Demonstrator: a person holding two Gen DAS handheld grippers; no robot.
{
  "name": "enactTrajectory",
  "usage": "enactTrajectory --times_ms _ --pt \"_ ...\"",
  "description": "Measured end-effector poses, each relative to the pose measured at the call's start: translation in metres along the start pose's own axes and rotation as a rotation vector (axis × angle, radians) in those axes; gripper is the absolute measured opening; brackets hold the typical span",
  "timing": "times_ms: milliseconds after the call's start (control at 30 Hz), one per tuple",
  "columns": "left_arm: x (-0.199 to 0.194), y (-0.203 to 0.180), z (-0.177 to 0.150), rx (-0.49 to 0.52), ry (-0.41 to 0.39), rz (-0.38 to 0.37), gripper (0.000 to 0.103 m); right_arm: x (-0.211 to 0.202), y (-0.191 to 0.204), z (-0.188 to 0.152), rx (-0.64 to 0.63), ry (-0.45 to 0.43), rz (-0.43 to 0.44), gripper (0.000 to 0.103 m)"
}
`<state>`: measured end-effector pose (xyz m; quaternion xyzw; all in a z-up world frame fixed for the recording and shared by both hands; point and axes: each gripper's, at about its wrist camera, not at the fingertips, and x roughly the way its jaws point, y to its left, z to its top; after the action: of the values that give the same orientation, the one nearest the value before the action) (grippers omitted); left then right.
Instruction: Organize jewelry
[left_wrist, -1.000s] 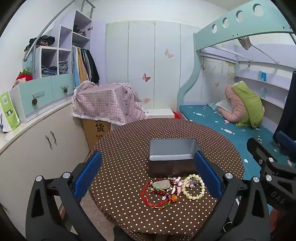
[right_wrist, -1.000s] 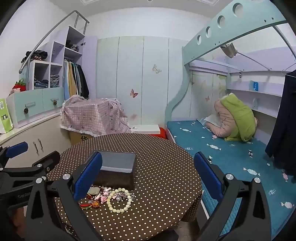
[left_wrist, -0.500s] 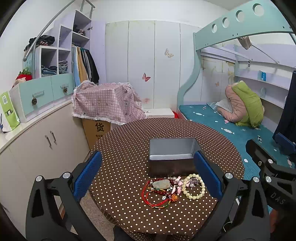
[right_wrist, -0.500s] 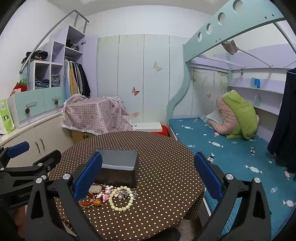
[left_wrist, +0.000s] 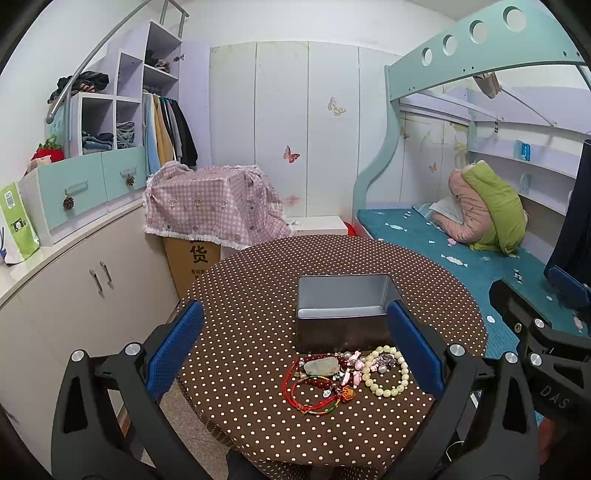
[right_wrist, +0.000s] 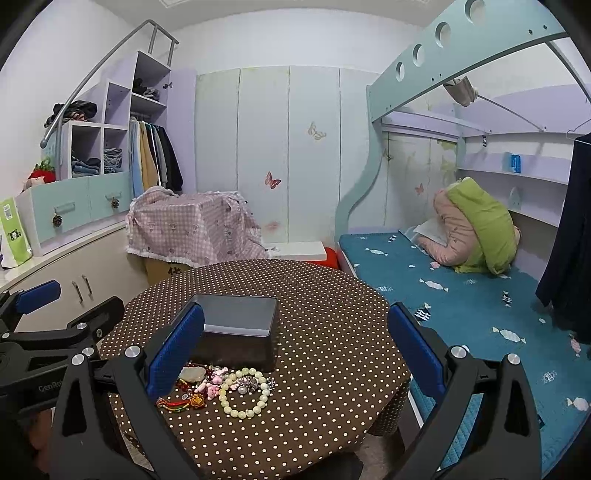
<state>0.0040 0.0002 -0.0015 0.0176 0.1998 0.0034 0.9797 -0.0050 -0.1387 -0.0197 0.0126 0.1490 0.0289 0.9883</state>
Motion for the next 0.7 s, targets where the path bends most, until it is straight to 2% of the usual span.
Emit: enactTrajectory --times_ms 700 --pt "0.0029 -0.0039 -0.008 0.001 0.003 0.002 0.098 -0.0014 0.0001 -0.0009 0.003 0.01 0.003 0.096"
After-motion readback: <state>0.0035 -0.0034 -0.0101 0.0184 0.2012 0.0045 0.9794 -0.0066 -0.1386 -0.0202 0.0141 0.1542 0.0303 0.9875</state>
